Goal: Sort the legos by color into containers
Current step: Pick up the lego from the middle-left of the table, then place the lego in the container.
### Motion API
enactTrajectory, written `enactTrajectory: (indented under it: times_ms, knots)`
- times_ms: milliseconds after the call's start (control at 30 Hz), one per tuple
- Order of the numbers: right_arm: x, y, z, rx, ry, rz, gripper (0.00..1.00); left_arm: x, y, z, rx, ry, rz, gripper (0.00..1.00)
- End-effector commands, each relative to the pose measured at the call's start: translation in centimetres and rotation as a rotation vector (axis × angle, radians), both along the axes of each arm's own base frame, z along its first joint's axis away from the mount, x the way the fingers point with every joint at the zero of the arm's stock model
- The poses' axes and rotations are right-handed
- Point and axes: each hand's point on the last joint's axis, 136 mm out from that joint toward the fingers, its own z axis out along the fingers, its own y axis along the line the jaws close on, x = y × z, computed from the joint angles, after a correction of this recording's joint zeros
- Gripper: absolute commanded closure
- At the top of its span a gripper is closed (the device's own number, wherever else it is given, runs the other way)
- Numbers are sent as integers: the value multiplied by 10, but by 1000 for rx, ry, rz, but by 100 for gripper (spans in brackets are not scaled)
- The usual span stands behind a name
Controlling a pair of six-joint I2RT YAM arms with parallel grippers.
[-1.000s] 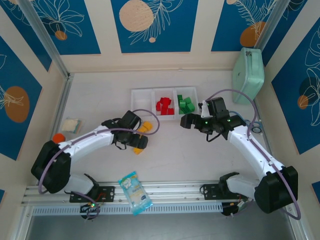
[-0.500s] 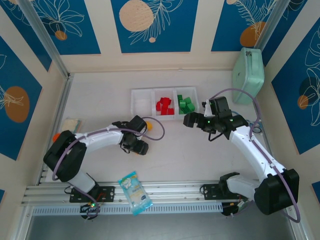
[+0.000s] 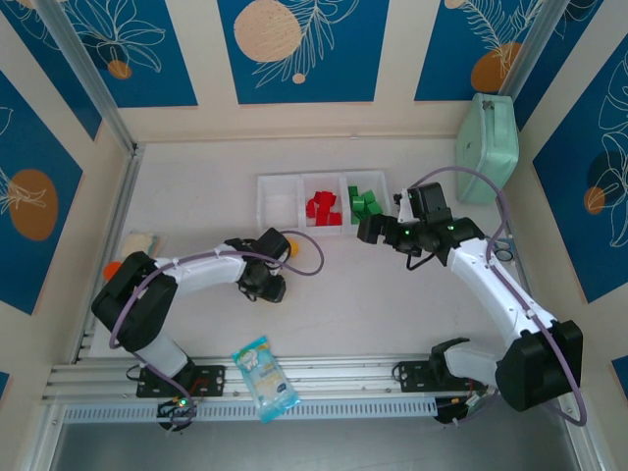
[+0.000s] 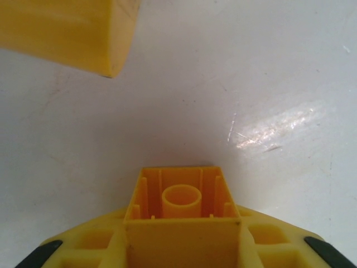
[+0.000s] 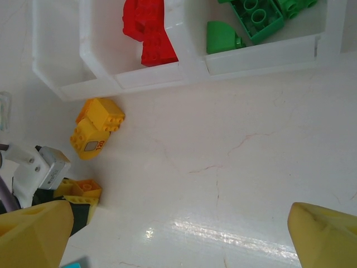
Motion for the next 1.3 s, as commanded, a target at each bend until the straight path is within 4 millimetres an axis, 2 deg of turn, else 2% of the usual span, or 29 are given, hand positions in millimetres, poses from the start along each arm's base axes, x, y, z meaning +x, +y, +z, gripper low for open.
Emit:
enactTrajectory:
  times_ms: [0, 100, 200, 367, 500, 633, 867, 1067, 1267]
  knots:
    - [3, 6, 10, 20, -24, 26, 1, -4, -1, -5, -1, 4, 23, 78]
    - [2, 4, 10, 15, -25, 22, 1, 0, 1, 7, 1, -34, 47, 83]
    - [-2, 0, 11, 4, -29, 16, 1, 10, 5, 33, -11, -110, 91, 90]
    - [-9, -9, 12, -14, -48, 1, 1, 36, 13, 78, 5, -232, 175, 94]
    - [-13, -17, 11, -5, -43, -19, 1, 67, 13, 113, -18, -307, 218, 95]
    - [-18, -17, 15, 11, -43, -25, 1, 104, 17, 132, -43, -346, 271, 95]
    - [-30, -26, 15, -6, -70, -47, 1, 161, 9, 132, -63, -325, 308, 95]
    - [-37, -30, 6, -10, -50, -51, 1, 192, -10, 110, -89, -279, 307, 89]
    - [-37, -32, 10, -16, -57, -47, 1, 214, -17, 97, -98, -267, 328, 77]
